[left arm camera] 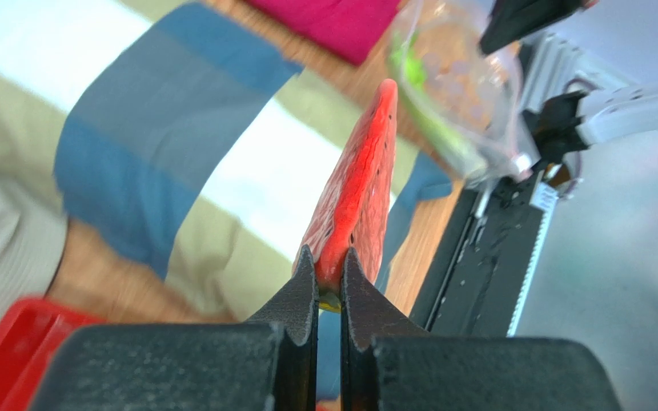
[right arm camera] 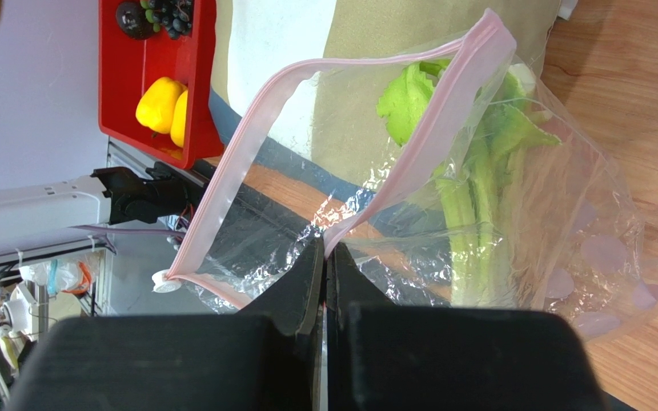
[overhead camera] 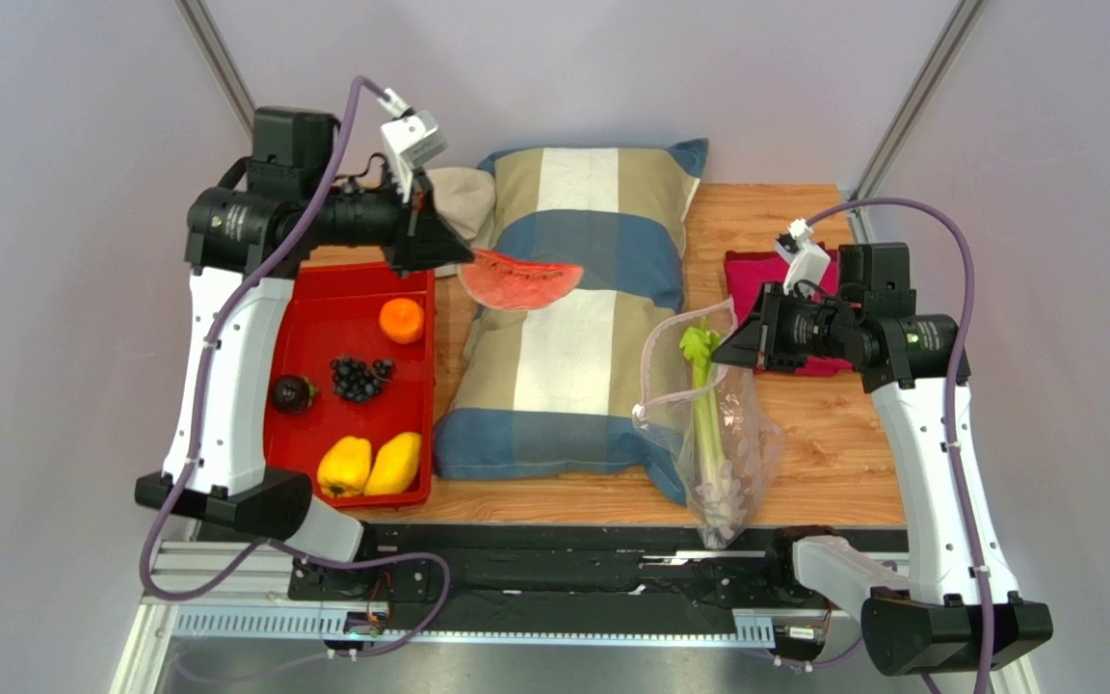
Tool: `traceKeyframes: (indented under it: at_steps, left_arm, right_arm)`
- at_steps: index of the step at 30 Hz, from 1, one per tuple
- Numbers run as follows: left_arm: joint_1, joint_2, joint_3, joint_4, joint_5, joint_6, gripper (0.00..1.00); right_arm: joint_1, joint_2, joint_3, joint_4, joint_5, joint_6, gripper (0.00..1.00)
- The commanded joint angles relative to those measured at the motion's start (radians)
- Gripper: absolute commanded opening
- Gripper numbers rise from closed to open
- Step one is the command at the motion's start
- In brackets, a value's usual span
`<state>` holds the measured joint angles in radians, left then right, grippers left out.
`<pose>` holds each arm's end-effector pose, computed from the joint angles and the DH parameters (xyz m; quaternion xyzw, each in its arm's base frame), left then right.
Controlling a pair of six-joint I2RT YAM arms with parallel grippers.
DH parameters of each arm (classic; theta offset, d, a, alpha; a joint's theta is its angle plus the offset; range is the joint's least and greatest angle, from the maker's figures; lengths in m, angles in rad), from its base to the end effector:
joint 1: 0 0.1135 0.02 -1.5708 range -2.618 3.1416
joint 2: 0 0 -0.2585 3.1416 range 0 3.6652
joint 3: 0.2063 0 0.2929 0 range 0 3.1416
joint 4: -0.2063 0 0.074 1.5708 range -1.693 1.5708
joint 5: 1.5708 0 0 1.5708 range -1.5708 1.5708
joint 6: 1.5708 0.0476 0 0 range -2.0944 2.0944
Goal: Place the food in the zip-top bag and seal the zipper
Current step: Pick up the fake fruit from the bin, then place the fake fruit in the zipper food storage bag.
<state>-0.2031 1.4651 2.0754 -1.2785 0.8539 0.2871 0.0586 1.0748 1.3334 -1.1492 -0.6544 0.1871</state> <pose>0.2630 -0.0908 0.5188 0.3740 0.7508 -0.3556 0.4123 0.2270 0.0423 0.3853 -0.0497 0.8977 0.3394 0.2764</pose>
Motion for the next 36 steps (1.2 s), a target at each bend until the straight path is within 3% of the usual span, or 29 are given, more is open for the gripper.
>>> traceKeyframes:
  at_steps: [1, 6, 9, 17, 25, 28, 36]
  left_arm:
    - [-0.122, 0.102, 0.158, 0.044, 0.034, -0.218, 0.0]
    - [-0.295, 0.149, 0.173, 0.083, 0.01, -0.272, 0.0]
    - [-0.337, 0.187, 0.178, 0.102, 0.008, -0.327, 0.0]
    - [-0.421, 0.32, 0.279, 0.084, -0.044, -0.385, 0.0]
    - [-0.479, 0.365, 0.239, 0.077, -0.121, -0.456, 0.0]
    - [-0.487, 0.368, 0.241, 0.105, -0.072, -0.502, 0.0]
    - [-0.565, 0.442, 0.295, 0.07, -0.256, -0.655, 0.0]
  right_arm:
    - [0.023, -0.044, 0.015, 0.016, 0.007, -0.037, 0.0]
    - [0.035, -0.067, 0.02, 0.023, -0.005, -0.038, 0.0]
    - [0.038, -0.085, 0.026, 0.034, -0.027, -0.037, 0.0]
    - [0.069, -0.118, 0.023, 0.058, -0.027, -0.023, 0.0]
    - [0.089, -0.144, 0.009, 0.092, -0.005, -0.005, 0.0]
    - [0.098, -0.153, -0.005, 0.109, -0.001, 0.008, 0.0]
    - [0.107, -0.153, 0.001, 0.132, 0.007, 0.02, 0.0]
